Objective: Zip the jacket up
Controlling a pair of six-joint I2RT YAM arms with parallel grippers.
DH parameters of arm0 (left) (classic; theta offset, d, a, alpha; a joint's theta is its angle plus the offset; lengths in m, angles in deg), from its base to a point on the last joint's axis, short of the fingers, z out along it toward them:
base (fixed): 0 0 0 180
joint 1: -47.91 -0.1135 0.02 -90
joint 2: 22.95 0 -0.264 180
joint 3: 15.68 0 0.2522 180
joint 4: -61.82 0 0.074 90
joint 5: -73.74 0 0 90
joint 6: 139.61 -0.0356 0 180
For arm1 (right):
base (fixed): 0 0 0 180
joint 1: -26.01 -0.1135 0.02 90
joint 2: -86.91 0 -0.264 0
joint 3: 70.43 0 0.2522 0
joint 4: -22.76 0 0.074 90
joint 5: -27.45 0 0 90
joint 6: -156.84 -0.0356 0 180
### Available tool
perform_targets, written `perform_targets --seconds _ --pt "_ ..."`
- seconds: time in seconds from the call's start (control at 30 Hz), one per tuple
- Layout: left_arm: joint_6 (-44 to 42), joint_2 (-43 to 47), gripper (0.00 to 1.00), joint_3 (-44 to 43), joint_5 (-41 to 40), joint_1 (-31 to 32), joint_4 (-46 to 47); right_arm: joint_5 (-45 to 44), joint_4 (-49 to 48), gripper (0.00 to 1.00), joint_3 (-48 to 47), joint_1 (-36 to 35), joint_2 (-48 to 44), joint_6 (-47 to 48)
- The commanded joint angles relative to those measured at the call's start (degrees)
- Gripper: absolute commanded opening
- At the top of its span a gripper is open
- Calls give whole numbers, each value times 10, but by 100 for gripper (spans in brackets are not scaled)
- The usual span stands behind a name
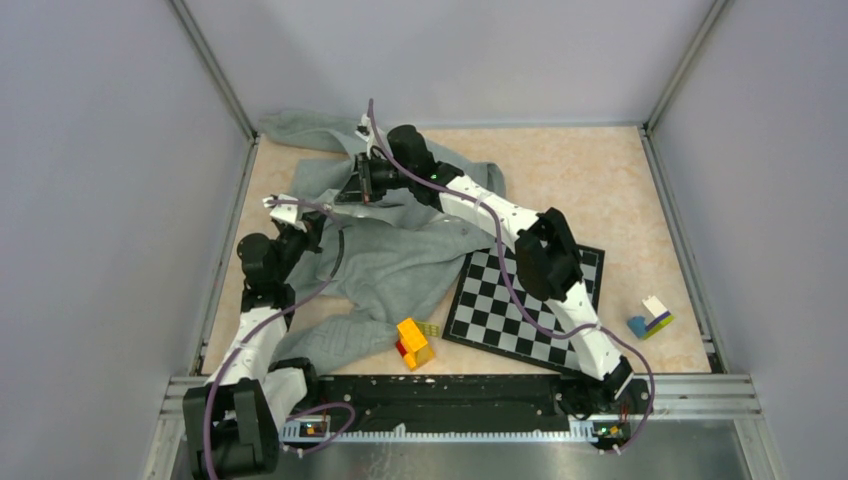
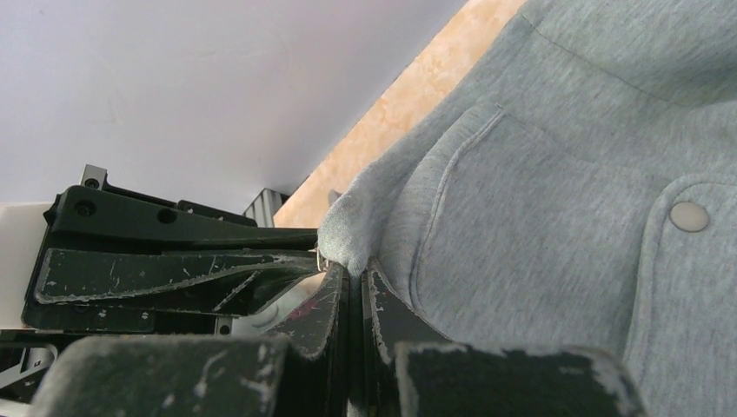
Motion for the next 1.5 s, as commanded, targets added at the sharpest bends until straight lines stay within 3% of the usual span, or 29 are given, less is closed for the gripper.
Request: perform_targets --seconds 0.0,0.2,0.37,0.57,0.77,1.1,1.47 --pt "1 3 0 -1 9 1 34 3 0 0 -26 -7 -52 9" --pt "1 -5 0 -3 8 1 36 -9 9 0 -4 -4 -75 20" --pt "-50 -17 0 -7 51 2 42 24 -28 0 15 -3 -80 2" --pt "-84 4 0 1 28 2 46 31 -39 0 44 10 -96 9" --pt "-82 24 0 14 26 3 71 69 -110 0 63 14 -89 -7" --pt "-73 33 0 25 27 3 90 121 -173 0 35 21 -44 -57" --pt "-67 43 0 30 27 3 98 105 -139 0 5 15 -12 -49"
